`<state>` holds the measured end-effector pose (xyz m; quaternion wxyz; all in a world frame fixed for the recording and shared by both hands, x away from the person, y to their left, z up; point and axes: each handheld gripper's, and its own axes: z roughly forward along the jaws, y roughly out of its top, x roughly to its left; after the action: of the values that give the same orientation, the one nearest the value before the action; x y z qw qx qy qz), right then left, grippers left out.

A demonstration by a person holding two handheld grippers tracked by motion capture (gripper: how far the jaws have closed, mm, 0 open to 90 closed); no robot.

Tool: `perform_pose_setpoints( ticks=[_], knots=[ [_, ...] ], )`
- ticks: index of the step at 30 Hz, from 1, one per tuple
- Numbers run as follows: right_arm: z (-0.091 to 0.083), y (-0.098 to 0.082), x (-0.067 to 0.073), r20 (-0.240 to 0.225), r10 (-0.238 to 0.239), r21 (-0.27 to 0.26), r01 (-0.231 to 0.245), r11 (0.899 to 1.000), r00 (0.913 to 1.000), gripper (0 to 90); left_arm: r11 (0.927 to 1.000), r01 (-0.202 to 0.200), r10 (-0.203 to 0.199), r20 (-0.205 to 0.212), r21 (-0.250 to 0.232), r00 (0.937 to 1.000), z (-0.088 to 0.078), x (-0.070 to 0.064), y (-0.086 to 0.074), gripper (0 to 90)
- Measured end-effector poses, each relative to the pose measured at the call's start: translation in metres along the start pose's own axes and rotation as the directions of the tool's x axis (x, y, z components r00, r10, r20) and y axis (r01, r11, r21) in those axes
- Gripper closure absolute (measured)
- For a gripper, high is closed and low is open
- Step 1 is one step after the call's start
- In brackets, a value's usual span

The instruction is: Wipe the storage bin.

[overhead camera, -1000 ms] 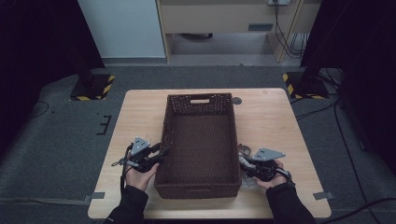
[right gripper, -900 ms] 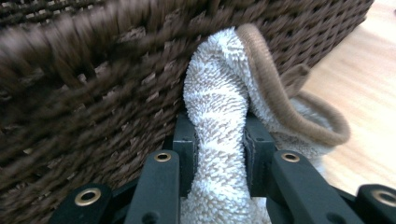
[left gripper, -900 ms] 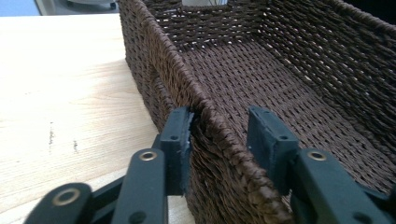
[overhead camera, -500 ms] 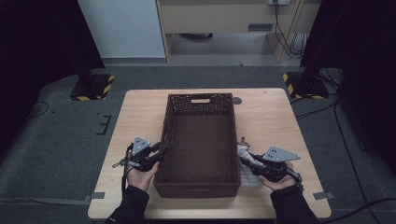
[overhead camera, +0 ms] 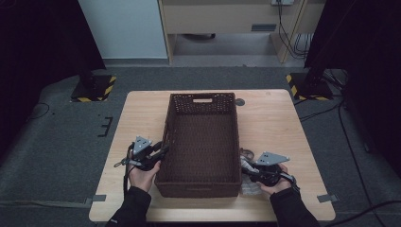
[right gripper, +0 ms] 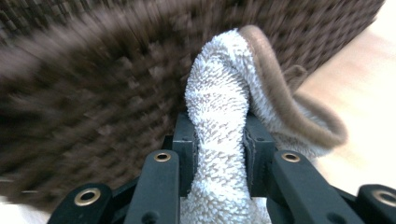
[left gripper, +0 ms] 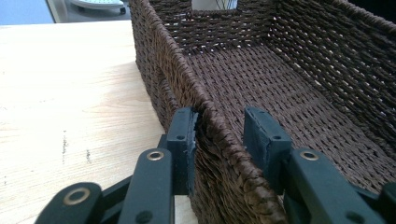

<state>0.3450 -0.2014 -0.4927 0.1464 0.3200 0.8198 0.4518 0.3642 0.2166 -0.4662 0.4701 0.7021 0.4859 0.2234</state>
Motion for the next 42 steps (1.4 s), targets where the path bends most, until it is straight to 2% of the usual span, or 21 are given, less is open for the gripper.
perform_pose_setpoints(
  ticks=[2, 4, 6, 12, 15, 17, 20, 22, 24, 28, 30, 35, 37, 39, 42],
  knots=[
    [-0.013, 0.006, 0.000, -0.004, 0.021, -0.077, -0.021, 0.997, 0.9998, 72.0, 1.0000, 0.002, -0.002, -0.003, -0.002, 1.0000, 0.002, 0.000, 0.001, 63.0],
    [-0.026, 0.011, 0.002, -0.014, 0.026, -0.145, -0.028, 0.989, 0.9996, 72.0, 1.0000, 0.004, -0.004, -0.005, -0.005, 1.0000, 0.003, 0.001, 0.001, 62.9],
    [-0.031, 0.010, 0.007, -0.024, 0.014, -0.159, -0.017, 0.987, 0.9996, 72.0, 1.0000, 0.004, -0.004, -0.004, -0.005, 1.0000, 0.003, 0.001, 0.001, 62.8],
    [-0.019, 0.001, 0.013, -0.041, -0.001, -0.082, -0.002, 0.997, 0.9992, 71.8, 0.9999, 0.010, -0.010, -0.001, -0.010, 1.0000, 0.003, 0.001, 0.001, 62.0],
    [-0.008, -0.007, 0.013, -0.044, -0.015, -0.002, 0.015, 1.000, 0.9989, 71.5, 0.9998, 0.002, -0.002, 0.000, -0.018, 1.0000, 0.003, 0.002, 0.000, 60.3],
    [0.001, -0.014, 0.014, -0.052, -0.019, 0.050, 0.022, 0.999, 0.9984, 71.4, 0.9996, -0.004, 0.004, -0.008, -0.028, 1.0000, 0.003, 0.003, -0.001, 56.8],
    [0.000, -0.013, 0.013, -0.055, -0.014, 0.053, 0.017, 0.998, 0.9984, 71.4, 0.9994, -0.005, 0.004, -0.017, -0.033, 0.9998, 0.003, 0.005, -0.001, 50.5],
    [-0.005, -0.010, 0.011, -0.047, -0.010, 0.035, 0.012, 0.999, 0.9989, 71.4, 0.9994, -0.007, 0.007, -0.022, -0.033, 0.9997, 0.002, 0.005, -0.001, 46.5],
    [-0.014, -0.006, 0.009, -0.035, -0.003, -0.014, 0.003, 1.000, 0.9994, 71.4, 0.9990, -0.002, 0.001, -0.013, -0.044, 0.9999, -0.002, 0.005, 0.001, 42.7],
    [-0.035, 0.006, 0.011, -0.040, 0.013, -0.152, -0.019, 0.988, 0.9991, 71.4, 0.9988, 0.005, -0.005, 0.011, -0.049, 0.9999, -0.011, 0.003, 0.002, 38.7],
    [-0.038, 0.005, 0.015, -0.050, 0.003, -0.164, -0.011, 0.986, 0.9987, 71.4, 0.9993, -0.011, 0.012, 0.017, -0.035, 0.9998, -0.015, 0.000, 0.000, 38.9],
    [-0.030, -0.004, 0.021, -0.064, 0.000, -0.106, -0.006, 0.994, 0.9979, 71.4, 0.9997, -0.022, 0.022, 0.033, 0.004, 0.9992, -0.024, -0.006, -0.008, 44.6],
    [-0.024, -0.007, 0.022, -0.068, -0.007, -0.066, 0.002, 0.998, 0.9977, 71.4, 0.9994, -0.025, 0.024, 0.033, 0.025, 0.9992, -0.024, -0.007, -0.012, 47.7],
    [-0.017, -0.012, 0.022, -0.070, -0.017, -0.017, 0.016, 1.000, 0.9974, 71.3, 0.9998, -0.003, 0.002, 0.046, 0.021, 0.9989, -0.023, -0.007, -0.014, 50.2],
    [-0.008, -0.018, 0.021, -0.076, -0.015, 0.033, 0.017, 0.999, 0.9970, 71.3, 0.9998, 0.003, -0.004, 0.056, 0.018, 0.9984, -0.023, -0.008, -0.013, 56.9]
  ],
)
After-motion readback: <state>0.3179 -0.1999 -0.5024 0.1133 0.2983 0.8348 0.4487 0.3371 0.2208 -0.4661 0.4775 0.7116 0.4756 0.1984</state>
